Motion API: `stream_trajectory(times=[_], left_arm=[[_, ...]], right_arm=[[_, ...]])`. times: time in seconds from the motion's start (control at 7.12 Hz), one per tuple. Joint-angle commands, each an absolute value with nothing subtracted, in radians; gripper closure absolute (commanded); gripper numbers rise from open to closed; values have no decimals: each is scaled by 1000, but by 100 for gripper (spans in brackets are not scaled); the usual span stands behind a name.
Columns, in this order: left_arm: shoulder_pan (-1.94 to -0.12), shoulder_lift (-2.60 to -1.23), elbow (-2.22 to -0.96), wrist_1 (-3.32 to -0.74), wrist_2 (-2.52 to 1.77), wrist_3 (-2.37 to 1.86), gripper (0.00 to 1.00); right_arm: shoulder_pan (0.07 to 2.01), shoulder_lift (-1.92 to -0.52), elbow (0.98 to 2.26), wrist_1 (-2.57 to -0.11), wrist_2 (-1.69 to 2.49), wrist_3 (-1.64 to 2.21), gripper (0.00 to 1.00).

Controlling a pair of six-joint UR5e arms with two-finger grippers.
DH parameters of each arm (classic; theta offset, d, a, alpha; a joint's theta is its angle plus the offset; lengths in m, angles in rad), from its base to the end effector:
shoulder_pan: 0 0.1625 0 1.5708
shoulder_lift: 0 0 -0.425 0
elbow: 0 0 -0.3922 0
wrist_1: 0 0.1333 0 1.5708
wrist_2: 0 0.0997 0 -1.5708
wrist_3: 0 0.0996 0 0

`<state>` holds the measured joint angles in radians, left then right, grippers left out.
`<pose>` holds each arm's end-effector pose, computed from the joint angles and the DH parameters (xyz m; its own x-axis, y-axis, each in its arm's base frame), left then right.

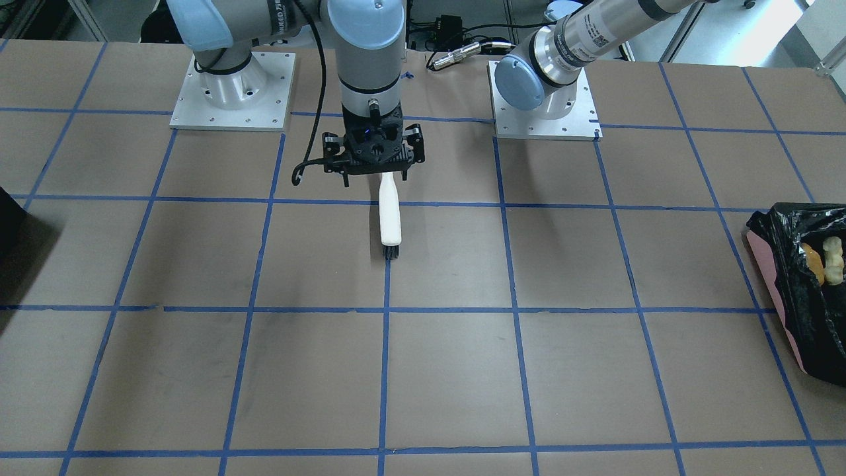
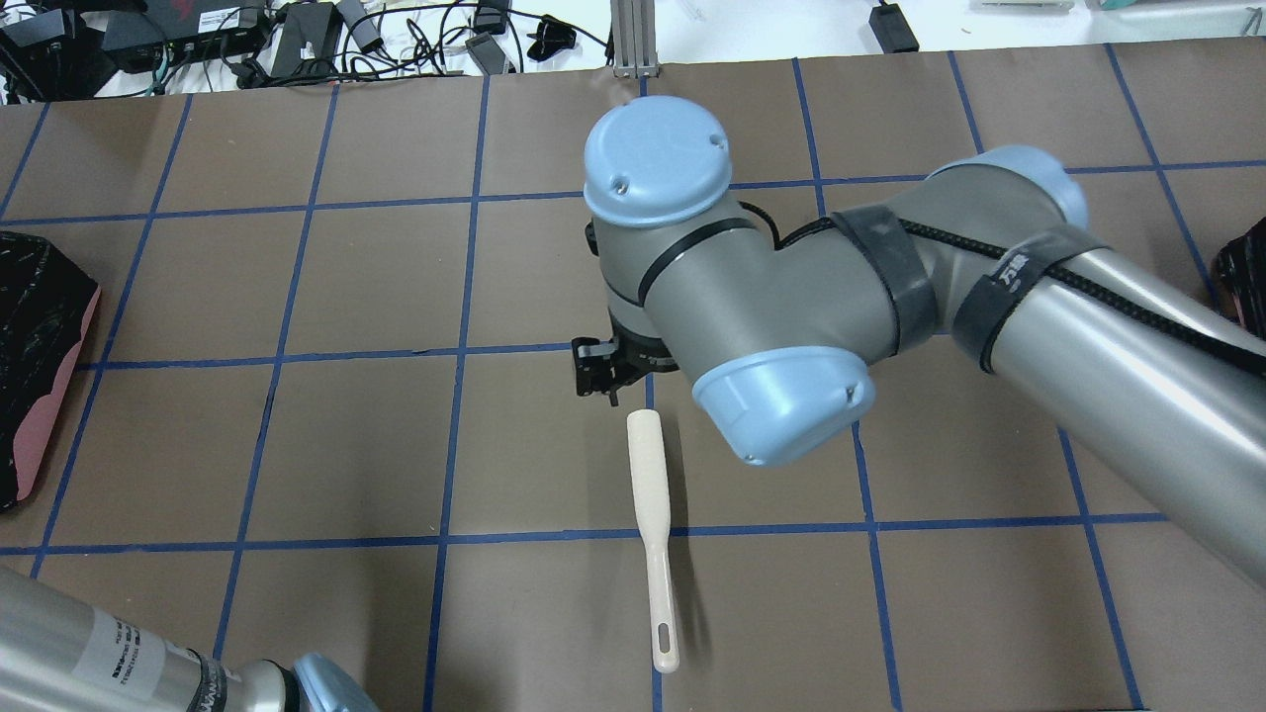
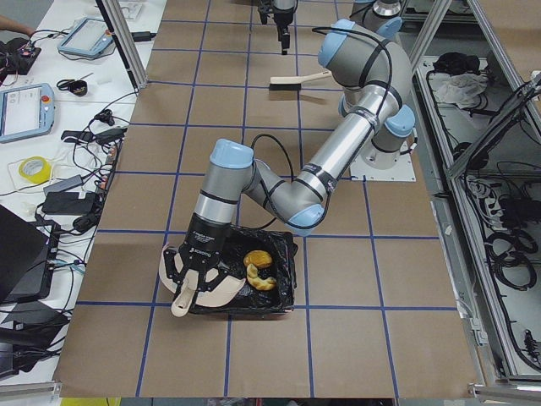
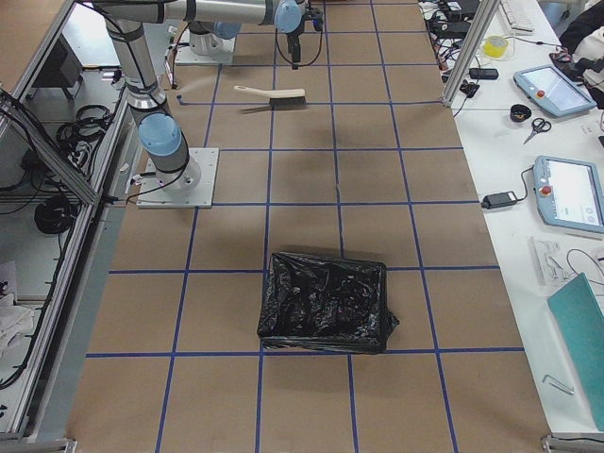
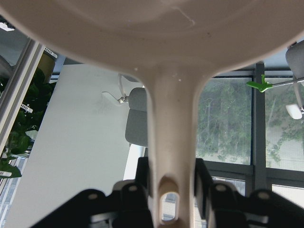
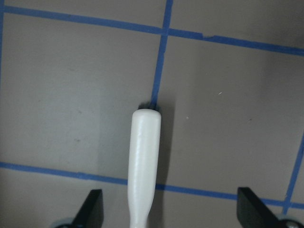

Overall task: Sweep and dump trash in nearest bin
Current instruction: 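Lower the brush onto the table and open the right gripper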

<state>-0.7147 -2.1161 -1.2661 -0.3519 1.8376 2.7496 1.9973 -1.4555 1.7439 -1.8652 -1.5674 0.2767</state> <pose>0.4863 -0.5637 0.4615 0.2705 0.9456 -0.1808 0.5682 -0.0051 0.8229 0.3389 -0.4229 0.3741 -0.9888 -0.1493 -0.0049 -0.1492 0.9888 -0.0048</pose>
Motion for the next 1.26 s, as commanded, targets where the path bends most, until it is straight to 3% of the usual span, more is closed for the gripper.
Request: stream_trajectory(times=[0.0,0.28,0.42,1.12], left_arm=[[-803,-2042,-1267,-464,1873,2653,100],[-854,-1959,-1270,-789,1871,2297,100],[-891,-1933,-1273,-901,1873,2143,100],[-1187,-1861,-1405,-1137,1792,1461,100]], right_arm=[[1839,-1456,1651,-1754,-1559,146,0],[1676,-1457,1496,-1503,-1560,61,0],[1668,-1456,1444,-1490,-1559,52,0],[1669,-1500,1460,-1500,-1483,0,0]])
